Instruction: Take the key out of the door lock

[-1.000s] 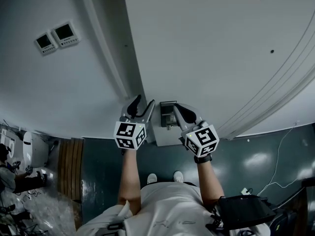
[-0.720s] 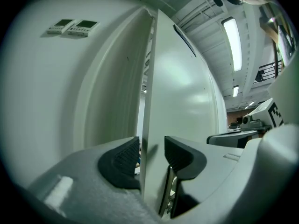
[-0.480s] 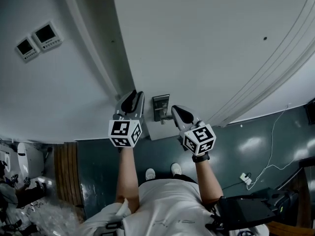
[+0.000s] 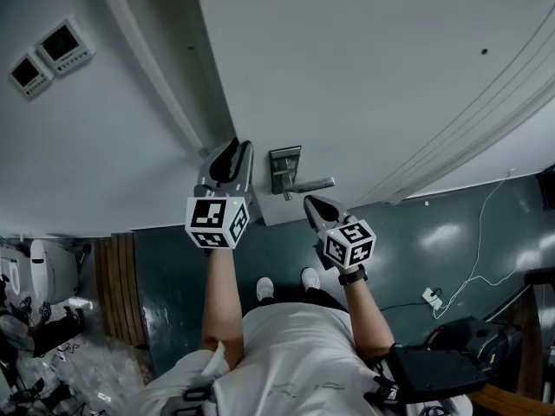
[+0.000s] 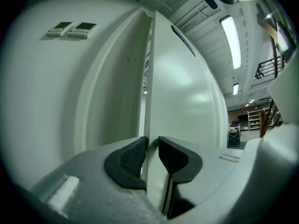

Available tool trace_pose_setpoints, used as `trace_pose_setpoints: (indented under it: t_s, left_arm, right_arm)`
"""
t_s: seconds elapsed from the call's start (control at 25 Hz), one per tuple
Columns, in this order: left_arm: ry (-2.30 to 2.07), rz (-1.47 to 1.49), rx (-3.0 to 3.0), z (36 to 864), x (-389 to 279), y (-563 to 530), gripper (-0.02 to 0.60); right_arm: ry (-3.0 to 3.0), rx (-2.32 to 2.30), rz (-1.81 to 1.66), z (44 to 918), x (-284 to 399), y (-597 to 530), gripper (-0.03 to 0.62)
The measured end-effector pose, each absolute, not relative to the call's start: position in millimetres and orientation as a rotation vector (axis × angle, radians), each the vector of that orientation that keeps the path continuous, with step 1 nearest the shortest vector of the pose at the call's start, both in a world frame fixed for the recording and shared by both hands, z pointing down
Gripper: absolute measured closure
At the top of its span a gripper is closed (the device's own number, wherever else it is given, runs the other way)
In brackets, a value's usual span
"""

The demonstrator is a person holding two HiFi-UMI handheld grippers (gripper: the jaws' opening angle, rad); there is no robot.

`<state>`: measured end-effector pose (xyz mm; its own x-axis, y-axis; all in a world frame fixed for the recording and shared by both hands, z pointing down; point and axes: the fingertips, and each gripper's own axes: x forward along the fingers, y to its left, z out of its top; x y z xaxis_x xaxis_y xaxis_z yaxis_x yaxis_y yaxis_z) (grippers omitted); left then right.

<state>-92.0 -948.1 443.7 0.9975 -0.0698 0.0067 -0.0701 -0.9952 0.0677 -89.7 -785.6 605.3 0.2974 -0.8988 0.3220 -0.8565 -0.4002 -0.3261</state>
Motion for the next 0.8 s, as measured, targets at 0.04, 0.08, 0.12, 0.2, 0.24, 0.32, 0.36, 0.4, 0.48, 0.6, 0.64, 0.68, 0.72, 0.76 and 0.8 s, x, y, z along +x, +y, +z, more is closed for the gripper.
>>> trace_pose_setpoints:
  t_s: [0.04, 0.08, 0.12, 0.2, 0.24, 0.32, 0.36, 0.4, 0.48, 0.6, 0.64, 0.68, 0.72, 0.76, 0.8]
  left_arm:
    - [-0.106, 0.008, 3.072, 444, -92, -948, 0.491]
    - [-0.104, 0.011, 3.072, 444, -91, -948, 0.491]
    - [-0.102, 0.013, 3.072, 444, -91, -948, 0.491]
    - [-0.099, 0.018, 3.070, 443, -91, -948, 0.491]
    - [-0.097, 0.020, 3.070, 443, -91, -948, 0.491]
    - [-0.092, 0.022, 3.070, 444, -91, -947, 0.491]
    - [-0.089, 0.023, 3.070, 444, -91, -947, 0.491]
    - [-0.087, 0.023, 3.070, 444, -91, -947, 0.491]
    - [-0.082, 0.026, 3.070, 444, -91, -947, 0.491]
    - [-0.076, 0.035, 3.072, 444, -91, -947, 0.491]
    - [-0.075, 0.038, 3.072, 444, -91, -947, 0.491]
    - [-0.073, 0.039, 3.072, 444, -91, -947, 0.491]
    - [-0.071, 0.039, 3.072, 444, -90, -947, 0.491]
    - [-0.067, 0.039, 3.072, 444, -90, -947, 0.491]
    - [-0.064, 0.038, 3.071, 444, -90, -947, 0.492]
  right_arm:
    - [1.649, -2.435, -0.740, 615, -91, -785, 0.589]
    - [1.629, -2.413, -0.772, 624, -92, -784, 0.588]
    - [1.610, -2.387, -0.805, 633, -93, -784, 0.588]
    - [1.582, -2.303, -0.887, 651, -95, -788, 0.505]
    - [1.569, -2.251, -0.929, 660, -97, -791, 0.435]
    - [1.518, -2.143, -0.987, 673, -97, -796, 0.404]
    - [1.483, -2.080, -1.009, 679, -96, -799, 0.398]
    - [1.446, -2.013, -1.030, 685, -95, -803, 0.388]
    - [1.361, -1.886, -1.062, 695, -90, -810, 0.382]
    - [1.243, -1.740, -1.081, 707, -80, -820, 0.391]
    - [1.218, -1.703, -1.085, 710, -78, -823, 0.393]
    - [1.198, -1.669, -1.088, 712, -76, -827, 0.396]
    - [1.181, -1.638, -1.087, 714, -75, -830, 0.400]
    - [1.160, -1.612, -1.086, 716, -73, -832, 0.404]
    - [1.136, -1.592, -1.087, 718, -72, -834, 0.412]
